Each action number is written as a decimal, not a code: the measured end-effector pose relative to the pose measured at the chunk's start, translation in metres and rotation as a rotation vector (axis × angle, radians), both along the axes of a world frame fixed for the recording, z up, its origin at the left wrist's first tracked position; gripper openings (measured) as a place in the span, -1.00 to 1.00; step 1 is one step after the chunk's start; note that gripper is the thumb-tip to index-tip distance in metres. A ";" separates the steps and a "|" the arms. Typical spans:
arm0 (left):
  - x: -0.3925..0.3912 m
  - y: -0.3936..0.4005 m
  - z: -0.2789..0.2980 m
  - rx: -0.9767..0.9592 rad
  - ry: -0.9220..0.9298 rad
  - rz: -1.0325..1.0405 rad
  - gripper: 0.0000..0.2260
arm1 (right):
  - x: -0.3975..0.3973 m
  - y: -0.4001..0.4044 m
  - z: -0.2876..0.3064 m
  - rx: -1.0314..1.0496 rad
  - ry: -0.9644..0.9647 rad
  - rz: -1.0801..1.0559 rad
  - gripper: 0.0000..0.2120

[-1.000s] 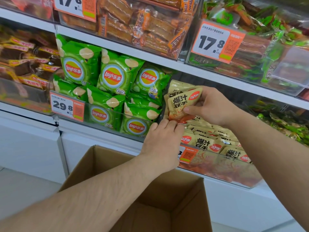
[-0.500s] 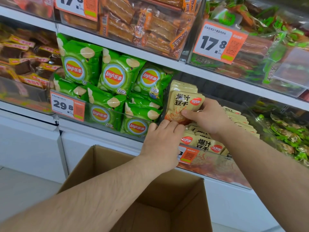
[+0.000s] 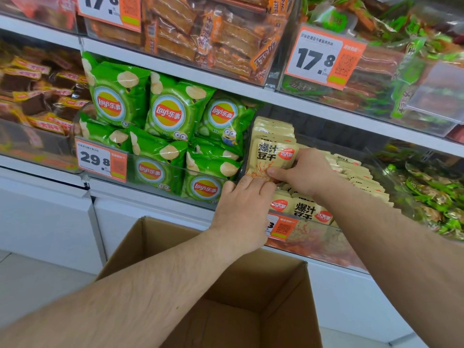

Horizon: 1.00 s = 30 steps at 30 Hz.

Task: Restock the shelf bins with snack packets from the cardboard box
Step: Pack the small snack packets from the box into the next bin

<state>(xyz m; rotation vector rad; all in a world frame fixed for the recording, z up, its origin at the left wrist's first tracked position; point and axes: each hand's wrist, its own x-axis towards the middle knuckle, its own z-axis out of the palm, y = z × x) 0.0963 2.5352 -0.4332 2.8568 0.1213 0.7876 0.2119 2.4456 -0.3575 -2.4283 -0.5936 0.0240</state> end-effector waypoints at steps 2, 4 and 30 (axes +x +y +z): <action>0.000 0.000 0.000 0.008 -0.001 0.001 -0.42 | 0.000 0.000 -0.001 -0.028 -0.006 -0.005 -0.80; 0.000 0.000 0.001 0.010 0.007 0.001 -0.42 | -0.001 0.000 -0.001 -0.045 -0.009 -0.001 -0.79; -0.129 0.109 -0.074 -0.290 0.839 -0.005 -0.70 | -0.169 0.056 -0.203 0.031 0.280 0.150 -0.87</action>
